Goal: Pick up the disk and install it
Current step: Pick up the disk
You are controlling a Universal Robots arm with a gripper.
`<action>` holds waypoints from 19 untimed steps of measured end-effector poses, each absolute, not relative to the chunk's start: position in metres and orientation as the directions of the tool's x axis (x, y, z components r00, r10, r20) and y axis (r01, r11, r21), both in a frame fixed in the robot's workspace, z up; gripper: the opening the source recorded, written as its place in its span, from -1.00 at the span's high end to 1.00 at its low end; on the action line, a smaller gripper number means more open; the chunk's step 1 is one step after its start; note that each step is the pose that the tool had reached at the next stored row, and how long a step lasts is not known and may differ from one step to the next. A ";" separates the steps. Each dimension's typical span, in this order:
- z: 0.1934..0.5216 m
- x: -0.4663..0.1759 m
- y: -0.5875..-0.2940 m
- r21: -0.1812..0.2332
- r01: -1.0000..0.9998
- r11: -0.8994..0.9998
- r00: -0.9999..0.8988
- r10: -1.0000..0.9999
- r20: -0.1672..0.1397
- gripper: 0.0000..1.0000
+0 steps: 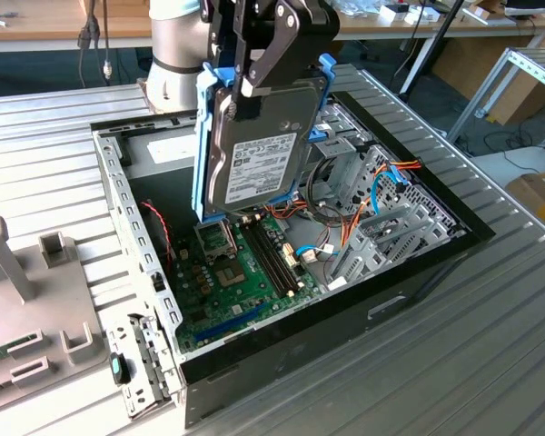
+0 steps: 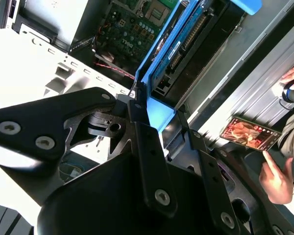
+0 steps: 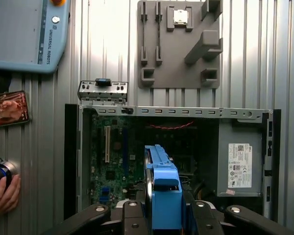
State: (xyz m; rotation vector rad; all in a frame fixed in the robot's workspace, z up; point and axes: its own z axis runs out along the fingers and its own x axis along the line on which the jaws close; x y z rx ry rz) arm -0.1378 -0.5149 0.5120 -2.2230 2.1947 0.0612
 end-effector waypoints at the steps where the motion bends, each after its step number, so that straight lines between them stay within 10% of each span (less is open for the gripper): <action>1: 0.512 -0.135 -0.515 0.015 -1.000 -0.013 0.013 -0.999 -0.040 0.27; 19: 0.512 -0.113 -0.515 0.015 -1.000 -0.013 0.013 -0.999 -0.039 0.27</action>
